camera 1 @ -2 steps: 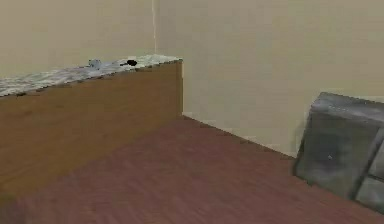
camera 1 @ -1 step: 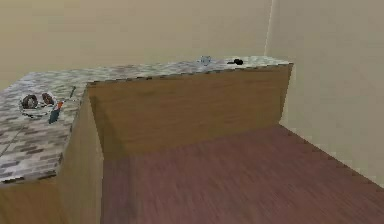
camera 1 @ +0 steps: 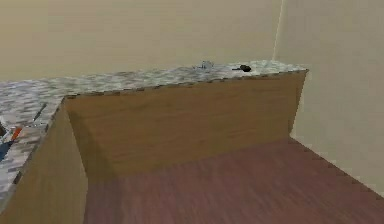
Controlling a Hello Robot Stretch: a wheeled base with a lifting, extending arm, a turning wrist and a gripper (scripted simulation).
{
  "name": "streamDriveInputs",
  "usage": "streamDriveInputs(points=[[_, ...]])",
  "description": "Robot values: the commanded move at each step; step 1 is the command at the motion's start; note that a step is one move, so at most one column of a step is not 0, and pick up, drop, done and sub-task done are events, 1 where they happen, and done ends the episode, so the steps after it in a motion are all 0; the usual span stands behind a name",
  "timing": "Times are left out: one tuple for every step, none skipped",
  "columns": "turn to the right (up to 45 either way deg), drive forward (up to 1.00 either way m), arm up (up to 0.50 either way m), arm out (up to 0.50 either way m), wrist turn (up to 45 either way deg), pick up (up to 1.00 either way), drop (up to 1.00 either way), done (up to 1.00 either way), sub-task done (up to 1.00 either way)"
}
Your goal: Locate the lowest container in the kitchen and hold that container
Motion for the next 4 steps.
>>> streamDriveInputs(points=[[0.0, 1.0, 0.0, 0.0, 0.0, 0.0, 0.0, 0.0, 0.0], [15.0, 0.0, 0.0, 0.0, 0.0, 0.0, 0.0, 0.0, 0.0], [0.0, 0.15, 0.0, 0.0, 0.0, 0.0, 0.0, 0.0, 0.0], [45.0, 0.0, 0.0, 0.0, 0.0, 0.0, 0.0, 0.0, 0.0]])
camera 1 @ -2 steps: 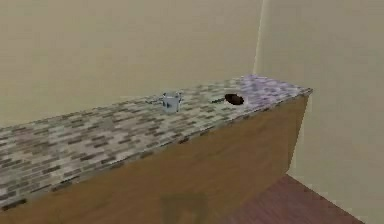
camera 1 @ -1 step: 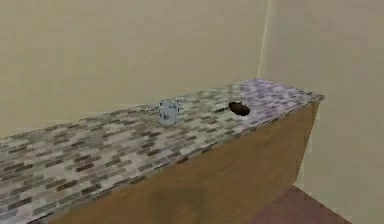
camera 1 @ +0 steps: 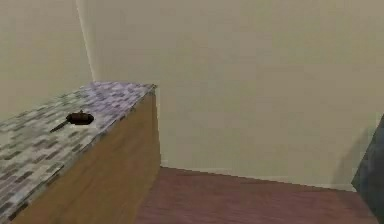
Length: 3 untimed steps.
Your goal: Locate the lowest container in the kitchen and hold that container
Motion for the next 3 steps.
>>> streamDriveInputs(points=[[45.0, 0.0, 0.0, 0.0, 0.0, 0.0, 0.0, 0.0, 0.0], [33.0, 0.0, 0.0, 0.0, 0.0, 0.0, 0.0, 0.0, 0.0], [0.0, 1.0, 0.0, 0.0, 0.0, 0.0, 0.0, 0.0, 0.0]])
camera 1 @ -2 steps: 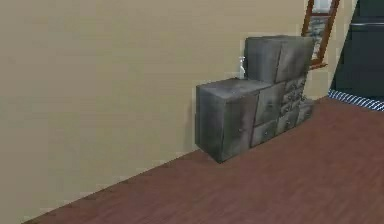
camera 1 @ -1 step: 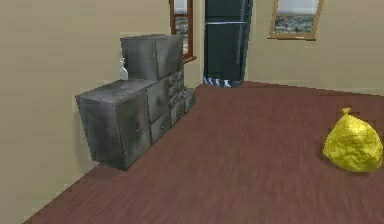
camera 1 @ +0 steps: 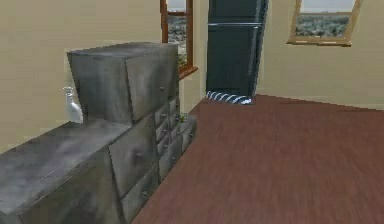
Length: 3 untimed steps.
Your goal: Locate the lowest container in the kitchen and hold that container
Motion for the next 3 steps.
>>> streamDriveInputs(points=[[6.0, 0.0, 0.0, 0.0, 0.0, 0.0, 0.0, 0.0, 0.0], [0.0, 0.4, 0.0, 0.0, 0.0, 0.0, 0.0, 0.0, 0.0], [33.0, 0.0, 0.0, 0.0, 0.0, 0.0, 0.0, 0.0, 0.0]])
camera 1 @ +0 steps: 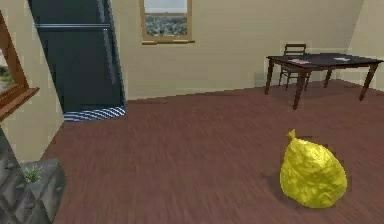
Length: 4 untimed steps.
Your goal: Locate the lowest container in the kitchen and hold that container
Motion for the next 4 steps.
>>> streamDriveInputs(points=[[0.0, 1.0, 0.0, 0.0, 0.0, 0.0, 0.0, 0.0, 0.0], [6.0, 0.0, 0.0, 0.0, 0.0, 0.0, 0.0, 0.0, 0.0], [0.0, 0.4, 0.0, 0.0, 0.0, 0.0, 0.0, 0.0, 0.0], [21.0, 0.0, 0.0, 0.0, 0.0, 0.0, 0.0, 0.0, 0.0]])
